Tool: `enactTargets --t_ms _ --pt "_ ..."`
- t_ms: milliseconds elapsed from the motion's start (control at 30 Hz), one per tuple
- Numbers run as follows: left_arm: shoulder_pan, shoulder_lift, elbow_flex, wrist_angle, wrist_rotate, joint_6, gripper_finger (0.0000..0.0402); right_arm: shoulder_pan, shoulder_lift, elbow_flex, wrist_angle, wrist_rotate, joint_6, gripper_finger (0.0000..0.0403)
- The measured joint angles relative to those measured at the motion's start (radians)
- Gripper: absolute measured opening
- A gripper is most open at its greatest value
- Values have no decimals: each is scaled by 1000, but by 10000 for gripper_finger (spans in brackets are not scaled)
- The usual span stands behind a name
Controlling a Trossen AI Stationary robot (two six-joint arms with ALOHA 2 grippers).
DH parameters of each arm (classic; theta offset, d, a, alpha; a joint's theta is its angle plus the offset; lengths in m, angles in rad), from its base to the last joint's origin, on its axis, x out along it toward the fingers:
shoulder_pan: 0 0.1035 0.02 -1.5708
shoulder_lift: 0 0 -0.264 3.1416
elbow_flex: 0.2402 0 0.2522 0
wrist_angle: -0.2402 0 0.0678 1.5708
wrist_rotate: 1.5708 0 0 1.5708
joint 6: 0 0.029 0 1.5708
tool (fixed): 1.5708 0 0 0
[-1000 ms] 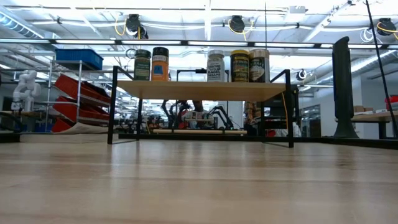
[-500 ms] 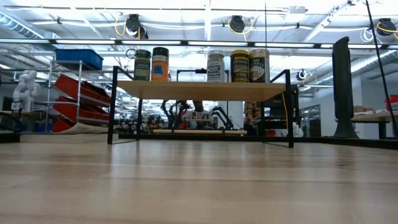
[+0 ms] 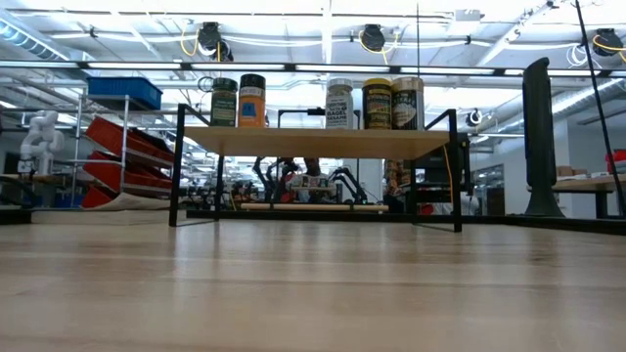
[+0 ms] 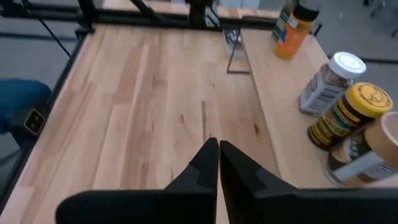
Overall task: Shelf spices
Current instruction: Return to Home Position
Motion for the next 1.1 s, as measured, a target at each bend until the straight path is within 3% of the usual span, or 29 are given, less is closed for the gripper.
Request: enactTargets --t_ms 467,767,1100 --pt "0 -171 -288 220 26 -14 7 0 -185 -439 411 -3 -58 0" --pt "0 -280 -484 394 112 -10 7 0 -205 -552 527 -8 -41 0" --pt "0 -352 -725 629 114 -35 7 0 -209 -672 678 -41 -41 0"
